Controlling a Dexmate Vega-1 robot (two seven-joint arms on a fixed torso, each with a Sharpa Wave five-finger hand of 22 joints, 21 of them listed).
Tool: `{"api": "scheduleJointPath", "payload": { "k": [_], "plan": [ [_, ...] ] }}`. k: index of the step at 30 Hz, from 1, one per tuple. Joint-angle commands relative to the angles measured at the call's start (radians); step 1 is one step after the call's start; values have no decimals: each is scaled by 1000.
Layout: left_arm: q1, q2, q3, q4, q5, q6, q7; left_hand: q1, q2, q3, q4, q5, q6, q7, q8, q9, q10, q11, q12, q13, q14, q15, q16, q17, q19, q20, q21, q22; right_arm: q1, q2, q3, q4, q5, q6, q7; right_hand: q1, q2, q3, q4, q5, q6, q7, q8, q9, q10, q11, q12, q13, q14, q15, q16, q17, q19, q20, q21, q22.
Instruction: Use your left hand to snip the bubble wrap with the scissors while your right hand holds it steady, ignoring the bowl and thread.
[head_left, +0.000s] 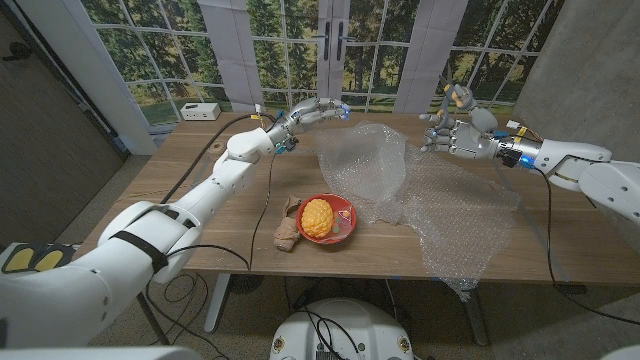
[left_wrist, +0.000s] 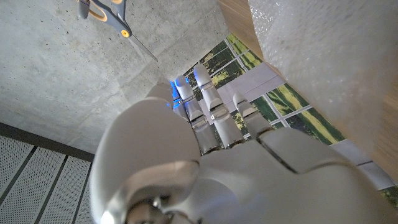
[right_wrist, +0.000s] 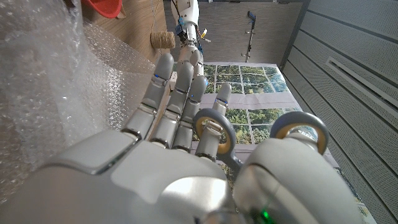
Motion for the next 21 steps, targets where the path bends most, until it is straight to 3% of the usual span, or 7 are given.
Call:
{"api": "scheduleJointPath", "payload": {
  "k": [1,4,9,11,13,19,21],
  "plan": [
    [50,47,-6,-68,-7,-3,89,2,-7,4,-10,6,-6,-11,-12,-5,1,1,3,3,-3,-114,0,-5,3,-4,5,0,-1,-4,1,-2,-2,-11,-13,14,7,-10,1,6,-135,134,0,-5,1,-2,6,-3,0,-58,-2,1,1,5,0,-2],
    [78,57,-13,-94,-6,-5,127,-7,-9,6,-12,5,-5,-15,-24,-13,-6,-1,-2,0,-43,-111,-15,-15,-6,-1,3,0,8,-2,-2,1,-3,-13,-13,16,10,-11,1,7,-135,134,0,-11,-1,-3,6,-4,0,-58,-2,2,2,4,1,-3],
    [113,66,-24,-125,12,-29,204,-14,-18,0,-18,2,0,-29,-31,-20,-2,-6,-4,-6,-49,-110,-3,-9,-4,-2,5,0,18,-1,-8,5,3,-25,-9,29,15,-10,-3,9,-136,134,0,-21,-1,-4,7,-6,-1,-58,-4,-1,1,3,0,-7],
    [113,71,-22,-121,15,-34,204,-22,-16,2,-21,2,-19,-35,-51,-29,-6,-6,-12,-16,-54,-111,-1,-13,7,-29,10,-1,19,-3,-9,5,3,-30,-11,32,16,-11,-4,9,-136,134,0,-25,-3,-4,9,-4,-2,-58,-6,-2,1,3,1,-7],
    [111,70,-21,-111,7,-34,193,-28,-23,2,-23,0,-19,-36,-58,-36,-22,1,-26,-27,-61,-108,-6,-23,11,-39,11,-2,22,-5,-12,6,-1,-32,-12,33,16,-12,-4,9,-136,133,0,-28,-4,-4,9,-4,0,-57,-7,-4,1,2,1,-8],
    [100,89,-2,-111,45,-37,196,-57,-41,1,-29,-3,-25,-41,-90,-61,-48,0,-72,-77,-107,-107,-26,-87,20,-45,12,-3,23,0,-11,9,1,-26,-8,38,19,-13,-5,10,-139,135,0,-36,-1,-5,9,-9,2,-57,-5,-1,3,3,4,-8],
    [91,97,7,-114,37,-12,164,-50,-20,21,-41,2,-28,-40,-109,-73,-83,11,-108,-112,-145,-109,-26,-128,19,-38,11,-2,20,-1,-9,11,0,-22,-7,40,20,-13,-5,10,-139,134,0,-39,-4,-4,11,-4,3,-57,-6,-2,3,3,4,-9]
  ]
}}
